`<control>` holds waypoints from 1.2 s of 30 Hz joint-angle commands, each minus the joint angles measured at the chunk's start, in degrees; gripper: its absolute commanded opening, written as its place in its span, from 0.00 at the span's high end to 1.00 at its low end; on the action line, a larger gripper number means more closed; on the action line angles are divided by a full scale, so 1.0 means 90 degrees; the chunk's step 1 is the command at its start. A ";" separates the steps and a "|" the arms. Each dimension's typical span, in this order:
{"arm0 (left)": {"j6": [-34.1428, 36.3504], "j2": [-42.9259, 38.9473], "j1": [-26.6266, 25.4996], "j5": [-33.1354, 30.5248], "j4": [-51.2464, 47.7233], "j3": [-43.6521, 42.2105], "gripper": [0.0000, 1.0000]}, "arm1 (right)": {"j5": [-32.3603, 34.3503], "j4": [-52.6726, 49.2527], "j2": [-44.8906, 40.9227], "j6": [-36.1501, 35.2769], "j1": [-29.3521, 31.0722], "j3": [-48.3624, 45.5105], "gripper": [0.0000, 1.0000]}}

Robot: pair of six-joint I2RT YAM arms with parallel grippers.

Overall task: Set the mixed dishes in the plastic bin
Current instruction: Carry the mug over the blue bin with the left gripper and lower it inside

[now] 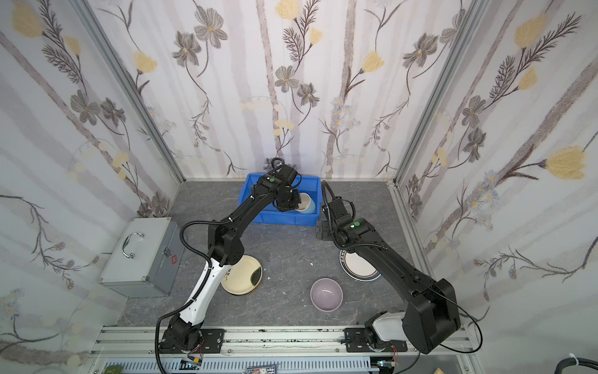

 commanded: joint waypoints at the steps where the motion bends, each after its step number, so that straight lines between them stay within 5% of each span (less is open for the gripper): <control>1: -0.0157 0.0033 -0.0067 -0.0020 -0.0071 0.0142 1.00 | 0.0149 0.0079 -0.0147 0.0186 -0.0003 -0.0145 0.00; 17: 0.0232 -0.0119 -0.0563 -0.0646 -0.1236 0.0169 0.99 | 0.0047 0.0230 -0.0480 0.0348 -0.0007 -0.0666 0.00; 32: 0.0341 0.0101 -0.0689 -0.0445 -0.1277 0.0169 0.84 | 0.0053 0.0186 -0.0824 0.0586 -0.0012 -0.1001 0.00; 36: 0.0363 0.0060 -0.0704 -0.0517 -0.1294 0.0169 0.70 | 0.0054 0.0137 -0.0864 0.0611 -0.0011 -0.1014 0.00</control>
